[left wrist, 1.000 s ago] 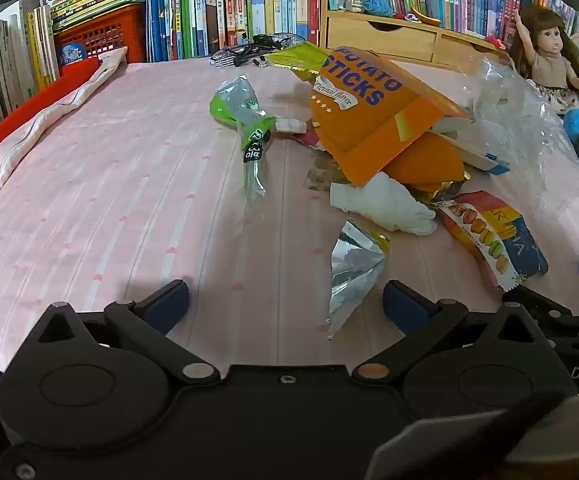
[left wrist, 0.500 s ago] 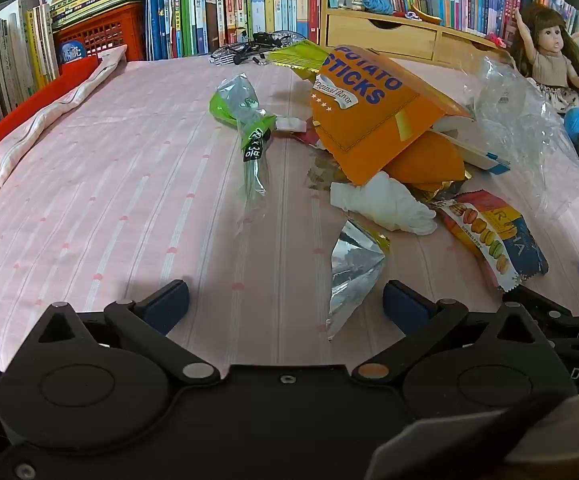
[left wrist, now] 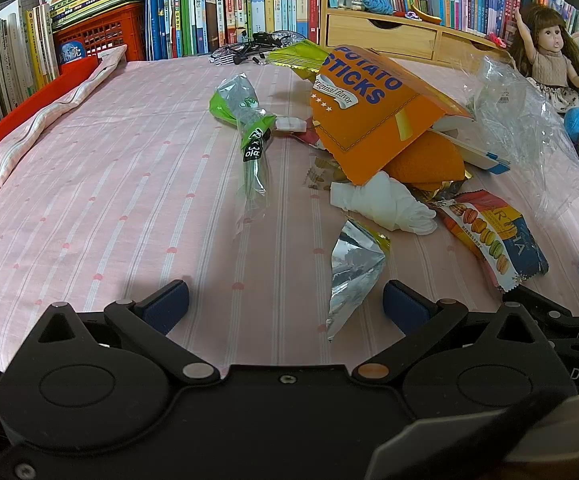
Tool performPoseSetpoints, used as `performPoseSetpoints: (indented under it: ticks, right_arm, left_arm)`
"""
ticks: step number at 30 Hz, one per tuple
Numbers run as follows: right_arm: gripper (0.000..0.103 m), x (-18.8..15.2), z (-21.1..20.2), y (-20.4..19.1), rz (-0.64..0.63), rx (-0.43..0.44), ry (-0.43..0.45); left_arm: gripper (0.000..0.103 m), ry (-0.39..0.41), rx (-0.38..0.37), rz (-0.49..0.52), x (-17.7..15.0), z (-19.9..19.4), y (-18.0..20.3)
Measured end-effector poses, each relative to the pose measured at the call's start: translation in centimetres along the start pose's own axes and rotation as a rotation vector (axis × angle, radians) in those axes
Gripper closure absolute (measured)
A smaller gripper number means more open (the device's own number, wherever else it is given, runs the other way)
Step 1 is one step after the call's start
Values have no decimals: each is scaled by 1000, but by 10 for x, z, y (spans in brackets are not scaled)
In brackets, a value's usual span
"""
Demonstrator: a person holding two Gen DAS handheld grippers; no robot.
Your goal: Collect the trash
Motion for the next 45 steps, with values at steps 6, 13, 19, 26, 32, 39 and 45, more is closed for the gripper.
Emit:
performPoseSetpoints:
  ticks: [6,13,19,26,32,39,45]
  right_arm:
    - [0,0,0,0,0,0,1]
    - [0,0,0,0,0,0,1]
    - [0,0,0,0,0,0,1]
    - [0,-1,0,0,0,0,1]
    - [0,-1,0,0,1,-1,0]
    - [0,-1,0,-1,2,-2,0]
    - [0,-1,-2,-1,7,-9,20]
  left_arm:
    - [0,0,0,0,0,0,0]
    - [0,-1,0,0,0,0,0]
    - [0,-1,0,0,0,0,0]
    - [0,-1,0,0,0,0,0]
    - [0,-1,0,0,0,0,0]
    - [0,-2,0,0,0,0,0]
    - [0,-2,1,0,0,0,0]
Point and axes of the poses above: each gripper's, at about its wrist camera, not at the fingertips, and z roughly the way its jaws point, y to its right, x to its top, the point moved 7 cm from there along z, roughly the way its jaws point, and after that the axes turned 6 degrees about -z, right-handed, at the moved point
